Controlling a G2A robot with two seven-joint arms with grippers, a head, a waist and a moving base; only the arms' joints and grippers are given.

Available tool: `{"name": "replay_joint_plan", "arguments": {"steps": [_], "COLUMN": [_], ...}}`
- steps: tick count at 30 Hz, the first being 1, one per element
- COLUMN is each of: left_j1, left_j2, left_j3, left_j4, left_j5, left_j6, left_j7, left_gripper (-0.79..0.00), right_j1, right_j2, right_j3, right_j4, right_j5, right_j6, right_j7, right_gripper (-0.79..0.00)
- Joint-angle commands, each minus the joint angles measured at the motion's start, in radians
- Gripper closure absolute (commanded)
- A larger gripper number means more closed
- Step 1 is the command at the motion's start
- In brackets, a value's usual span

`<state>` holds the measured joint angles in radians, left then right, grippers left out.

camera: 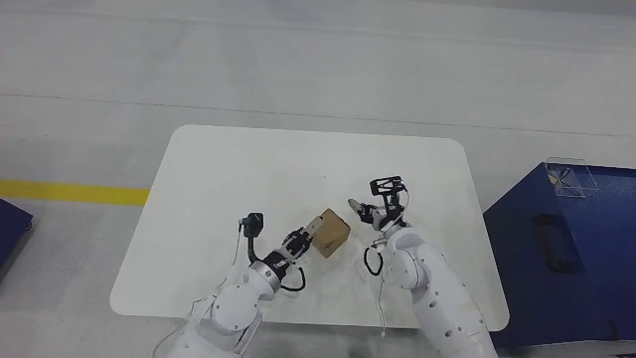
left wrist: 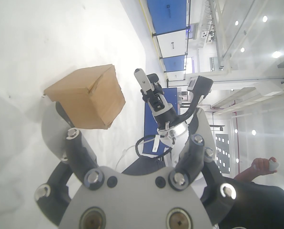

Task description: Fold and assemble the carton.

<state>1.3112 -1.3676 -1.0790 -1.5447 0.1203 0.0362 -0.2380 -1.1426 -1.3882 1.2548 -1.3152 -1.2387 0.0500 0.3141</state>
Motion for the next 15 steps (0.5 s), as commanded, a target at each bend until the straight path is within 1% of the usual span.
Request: {"name": "replay_joint_plan", "arguments": {"steps": [1,2,4,6,7,9,11,14,15], "left_j1": [0.001,-0.001,-0.007,-0.012,-0.017,-0.016,-0.019,-0.028,-0.033], "left_j2": [0.0,0.002,0.008,0.014,0.019,0.029,0.037,0.045,0.046], "left_j3": [0.002,0.001,0.001,0.019,0.021,0.035,0.053,0.076,0.077], "left_j4": [-0.001,-0.001,0.0,0.001,0.002,0.012,0.028,0.05,0.06], "left_j5": [-0.002,0.023,0.163,0.273,0.349,0.546,0.713,0.903,0.953], "left_j6": [-0.004,-0.009,-0.019,-0.072,-0.104,-0.179,-0.225,-0.29,-0.285], "left_j7": [-0.004,-0.013,0.047,0.031,0.045,0.095,0.124,0.189,0.224], "left_gripper": [-0.785,-0.785,-0.785,-0.785,-0.785,-0.785,-0.785,-0.785,-0.785], "right_j1": [0.029,0.04,0.056,0.066,0.069,0.079,0.088,0.097,0.099], "right_j2": [-0.003,-0.004,-0.007,-0.008,-0.009,-0.01,-0.012,-0.015,-0.016], "right_j3": [-0.012,-0.017,-0.031,-0.046,-0.055,-0.069,-0.084,-0.099,-0.1], "right_j4": [0.036,0.051,0.075,0.091,0.098,0.115,0.128,0.139,0.142], "right_j5": [-0.011,-0.012,-0.008,-0.023,-0.028,-0.041,-0.046,-0.053,-0.048], "right_j6": [0.003,0.001,-0.018,-0.038,-0.05,-0.068,-0.088,-0.104,-0.105], "right_j7": [0.011,0.016,0.028,0.037,0.038,0.045,0.045,0.032,0.03], "right_gripper": [-0.785,-0.785,-0.785,-0.785,-0.785,-0.785,-0.785,-0.785,-0.785]}}
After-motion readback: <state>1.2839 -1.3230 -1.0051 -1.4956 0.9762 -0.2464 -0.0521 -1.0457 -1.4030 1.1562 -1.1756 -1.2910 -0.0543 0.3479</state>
